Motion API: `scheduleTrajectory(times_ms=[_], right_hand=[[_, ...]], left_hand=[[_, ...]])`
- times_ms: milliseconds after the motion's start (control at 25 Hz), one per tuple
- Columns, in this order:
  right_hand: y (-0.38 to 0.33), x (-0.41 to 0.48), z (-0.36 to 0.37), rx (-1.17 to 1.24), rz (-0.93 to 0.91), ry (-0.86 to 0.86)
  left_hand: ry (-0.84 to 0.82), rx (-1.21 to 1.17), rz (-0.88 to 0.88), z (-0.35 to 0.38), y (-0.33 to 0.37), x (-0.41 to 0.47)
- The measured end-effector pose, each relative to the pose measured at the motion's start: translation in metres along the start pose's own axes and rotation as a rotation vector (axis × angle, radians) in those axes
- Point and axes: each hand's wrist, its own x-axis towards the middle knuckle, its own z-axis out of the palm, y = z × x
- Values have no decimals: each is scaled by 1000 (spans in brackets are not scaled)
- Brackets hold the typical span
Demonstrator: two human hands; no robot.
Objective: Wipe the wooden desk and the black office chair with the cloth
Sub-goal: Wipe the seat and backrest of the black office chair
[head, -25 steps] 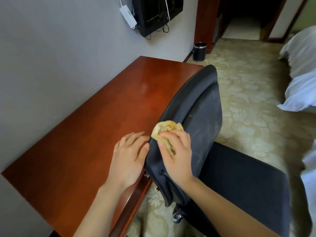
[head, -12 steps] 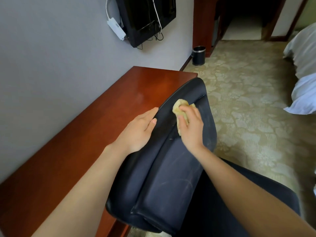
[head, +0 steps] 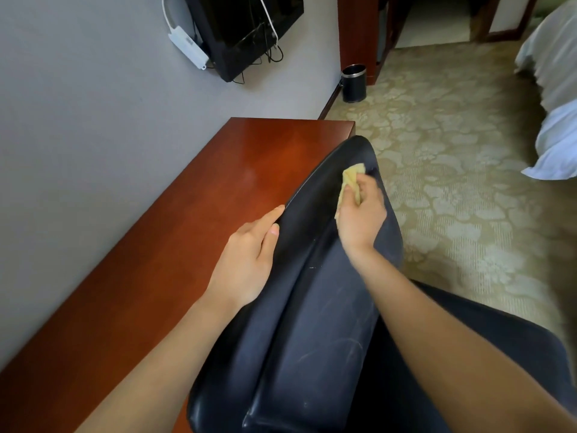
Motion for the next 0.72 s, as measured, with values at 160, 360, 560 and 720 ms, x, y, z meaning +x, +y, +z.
scheduleTrajectory(times_ms=[160, 360, 560, 720], right_hand=[[4, -97, -19, 55, -178, -82], [23, -175, -43, 118, -548, -147], [23, -131, -32, 74, -709, -112], [5, -48, -4, 6, -471, -8]], left_hand=[[-17, -42, 0, 2, -2, 2], [-6, -98, 12, 2, -3, -2], [-13, -171, 3, 2, -7, -7], [-43, -130, -49, 2, -8, -8]])
